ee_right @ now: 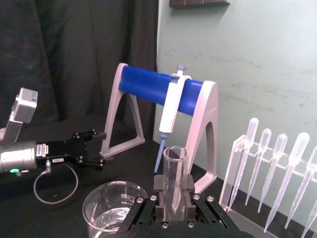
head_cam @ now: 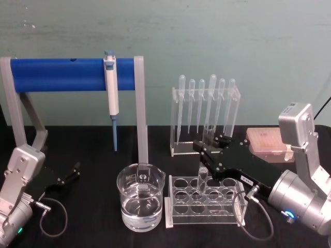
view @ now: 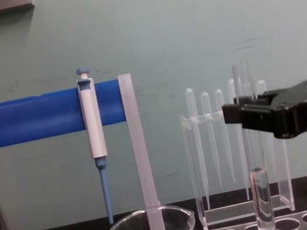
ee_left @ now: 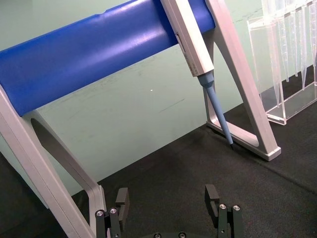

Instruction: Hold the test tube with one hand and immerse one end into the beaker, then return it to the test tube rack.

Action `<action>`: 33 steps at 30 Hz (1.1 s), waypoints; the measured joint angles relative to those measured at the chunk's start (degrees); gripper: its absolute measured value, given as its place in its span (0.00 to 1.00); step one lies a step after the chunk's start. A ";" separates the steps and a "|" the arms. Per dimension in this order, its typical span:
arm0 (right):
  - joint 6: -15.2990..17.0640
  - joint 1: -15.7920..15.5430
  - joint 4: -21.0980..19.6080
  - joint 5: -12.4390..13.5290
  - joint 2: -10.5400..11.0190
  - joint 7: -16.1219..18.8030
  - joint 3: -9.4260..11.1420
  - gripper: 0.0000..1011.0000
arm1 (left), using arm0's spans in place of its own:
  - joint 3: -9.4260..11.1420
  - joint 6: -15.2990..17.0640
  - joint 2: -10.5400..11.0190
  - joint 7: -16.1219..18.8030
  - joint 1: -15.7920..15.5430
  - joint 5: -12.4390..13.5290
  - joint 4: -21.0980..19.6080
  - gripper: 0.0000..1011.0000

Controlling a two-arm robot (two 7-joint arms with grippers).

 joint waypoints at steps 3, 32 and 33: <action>0.48 -0.25 0.11 -0.23 -0.18 -0.07 0.09 0.22 | 0.00 0.00 0.00 0.00 0.00 0.00 0.00 0.99; -2.49 -0.55 5.92 -2.66 -3.44 0.98 -0.38 0.22 | 0.00 0.00 0.00 0.00 0.00 0.00 0.00 0.99; -2.69 -0.56 6.14 -2.73 -3.54 0.99 -0.41 0.22 | 0.00 0.00 0.00 0.00 0.00 0.00 0.00 0.99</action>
